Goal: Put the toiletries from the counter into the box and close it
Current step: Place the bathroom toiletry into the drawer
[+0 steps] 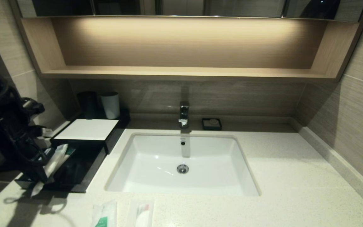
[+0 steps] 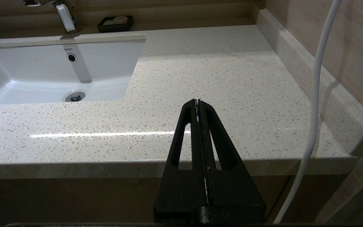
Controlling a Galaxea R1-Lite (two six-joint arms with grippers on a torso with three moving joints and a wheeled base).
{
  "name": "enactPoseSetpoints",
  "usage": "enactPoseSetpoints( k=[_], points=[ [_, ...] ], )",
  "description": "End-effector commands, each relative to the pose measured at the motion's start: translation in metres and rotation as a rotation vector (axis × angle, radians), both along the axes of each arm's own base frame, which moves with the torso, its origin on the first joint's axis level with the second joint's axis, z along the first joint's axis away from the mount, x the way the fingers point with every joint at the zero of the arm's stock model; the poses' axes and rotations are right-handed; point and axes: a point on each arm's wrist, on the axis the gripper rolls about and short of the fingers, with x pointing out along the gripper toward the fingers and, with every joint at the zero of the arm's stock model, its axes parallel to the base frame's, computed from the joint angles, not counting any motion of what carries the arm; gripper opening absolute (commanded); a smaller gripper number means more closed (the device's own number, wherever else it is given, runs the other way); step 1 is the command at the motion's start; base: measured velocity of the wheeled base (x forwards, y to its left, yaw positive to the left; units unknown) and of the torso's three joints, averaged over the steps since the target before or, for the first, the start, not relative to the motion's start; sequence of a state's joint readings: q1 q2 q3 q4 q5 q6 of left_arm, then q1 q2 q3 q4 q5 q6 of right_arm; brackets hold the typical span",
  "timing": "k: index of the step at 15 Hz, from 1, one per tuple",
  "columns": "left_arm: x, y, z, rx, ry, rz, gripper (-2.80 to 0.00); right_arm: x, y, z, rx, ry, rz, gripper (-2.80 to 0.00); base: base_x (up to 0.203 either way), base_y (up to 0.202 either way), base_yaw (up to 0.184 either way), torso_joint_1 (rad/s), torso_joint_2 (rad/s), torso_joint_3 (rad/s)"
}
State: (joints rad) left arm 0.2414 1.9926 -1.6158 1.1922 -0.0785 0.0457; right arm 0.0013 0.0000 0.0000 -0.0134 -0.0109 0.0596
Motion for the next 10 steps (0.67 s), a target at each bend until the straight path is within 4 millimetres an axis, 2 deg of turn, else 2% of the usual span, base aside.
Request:
enactPoseSetpoints(
  k=[1,6,10],
  points=[
    [-0.006,-0.001,0.000,-0.014,0.046,0.001,-2.80,0.000,0.000,0.000,0.000,0.000,0.000,-2.80,0.000,0.000,0.000,0.000,0.00,0.000],
    [-0.003,0.003,-0.003,-0.015,0.056,0.008,-2.80,0.000,0.000,0.000,0.000,0.001,0.000,-2.80,0.000,0.000,0.000,0.000,0.00,0.000],
    [0.015,0.010,-0.021,-0.011,0.040,0.014,-2.80,0.000,0.000,0.000,0.000,0.000,0.000,-2.80,0.000,0.000,0.000,0.000,0.00,0.000]
  ],
)
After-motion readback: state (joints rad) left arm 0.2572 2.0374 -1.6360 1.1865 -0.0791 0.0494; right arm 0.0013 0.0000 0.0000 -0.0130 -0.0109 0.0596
